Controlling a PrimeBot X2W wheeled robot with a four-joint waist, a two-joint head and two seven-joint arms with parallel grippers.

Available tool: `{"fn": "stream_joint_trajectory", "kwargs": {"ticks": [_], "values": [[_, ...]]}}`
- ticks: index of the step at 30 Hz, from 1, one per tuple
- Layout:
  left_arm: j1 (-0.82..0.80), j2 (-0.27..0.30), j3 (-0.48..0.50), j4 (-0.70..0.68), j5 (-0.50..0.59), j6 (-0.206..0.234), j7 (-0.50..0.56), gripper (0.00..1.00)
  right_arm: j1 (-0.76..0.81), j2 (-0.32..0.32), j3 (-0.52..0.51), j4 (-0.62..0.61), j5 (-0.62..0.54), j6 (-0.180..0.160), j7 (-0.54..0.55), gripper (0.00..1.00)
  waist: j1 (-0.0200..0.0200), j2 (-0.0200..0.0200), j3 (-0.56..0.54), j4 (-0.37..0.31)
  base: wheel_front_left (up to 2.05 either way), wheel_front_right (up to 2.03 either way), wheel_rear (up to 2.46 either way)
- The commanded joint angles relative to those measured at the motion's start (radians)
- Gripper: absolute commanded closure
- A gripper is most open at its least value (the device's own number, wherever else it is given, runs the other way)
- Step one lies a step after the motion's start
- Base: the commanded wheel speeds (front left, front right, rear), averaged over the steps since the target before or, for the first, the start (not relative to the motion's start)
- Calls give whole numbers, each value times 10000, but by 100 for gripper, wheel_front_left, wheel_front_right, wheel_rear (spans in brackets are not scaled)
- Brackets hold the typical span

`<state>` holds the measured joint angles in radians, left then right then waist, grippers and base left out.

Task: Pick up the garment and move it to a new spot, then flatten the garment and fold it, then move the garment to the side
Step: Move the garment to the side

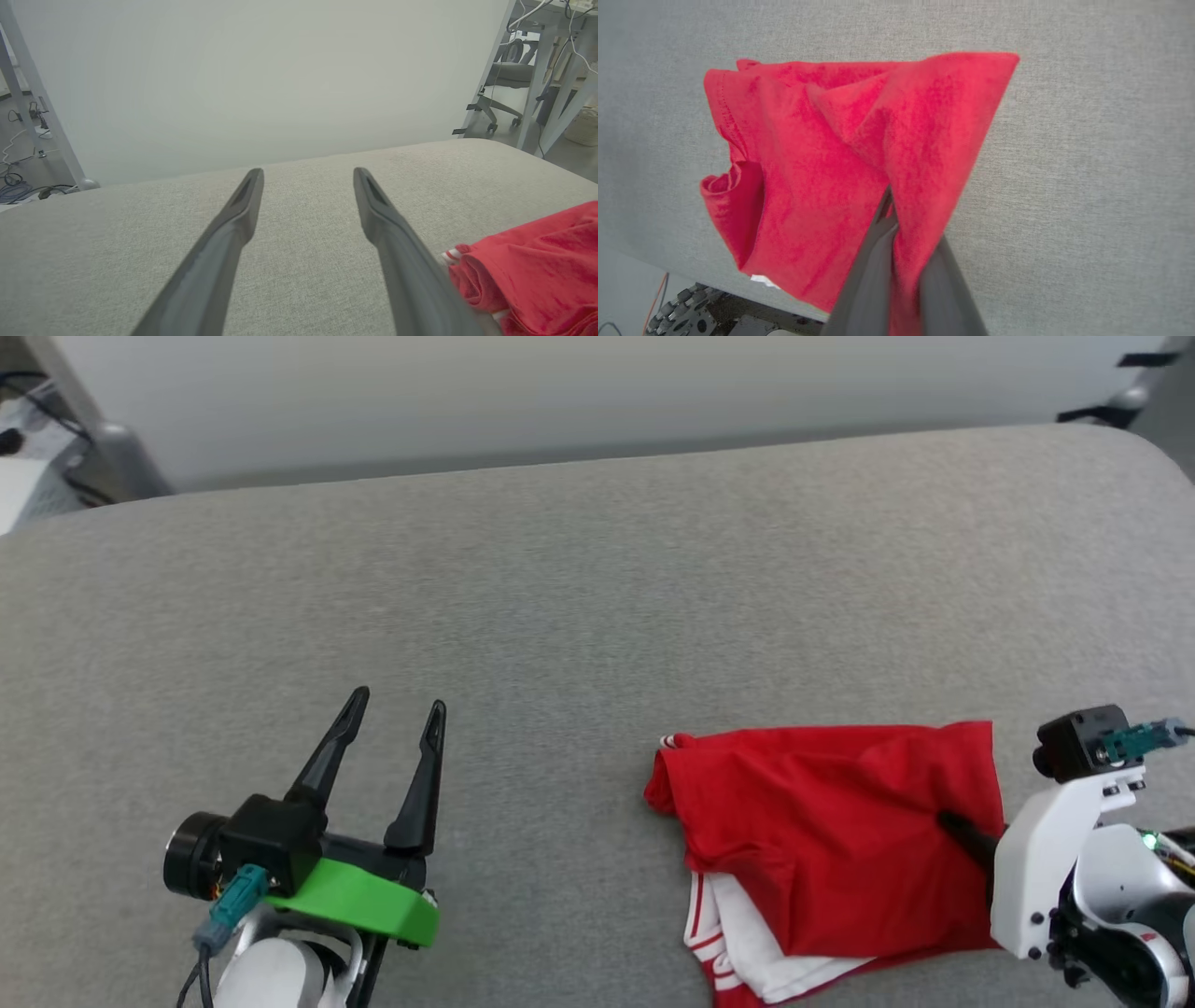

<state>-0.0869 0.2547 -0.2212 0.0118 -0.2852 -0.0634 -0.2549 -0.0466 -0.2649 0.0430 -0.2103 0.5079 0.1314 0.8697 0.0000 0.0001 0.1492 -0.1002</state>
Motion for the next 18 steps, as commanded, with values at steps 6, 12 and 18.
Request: {"fn": "stream_joint_trajectory", "kwargs": {"ticks": [6,12,18], "values": [[-600,436,5,-621,148,-114,278,0,-1452,-460,-112,695,-1201,-7,-736,100,0,-1,1566,-2469,0,0,0],[-1082,924,-109,-1406,268,-263,801,0,-3064,-1139,-578,2324,-1999,-7,-1644,100,0,-1,2588,-2708,0,0,0],[-1878,1298,-367,-2091,307,-434,1205,0,-4629,-1663,-1373,4310,-2518,-7,-3037,100,0,-1,3559,-2470,0,0,0]]}}
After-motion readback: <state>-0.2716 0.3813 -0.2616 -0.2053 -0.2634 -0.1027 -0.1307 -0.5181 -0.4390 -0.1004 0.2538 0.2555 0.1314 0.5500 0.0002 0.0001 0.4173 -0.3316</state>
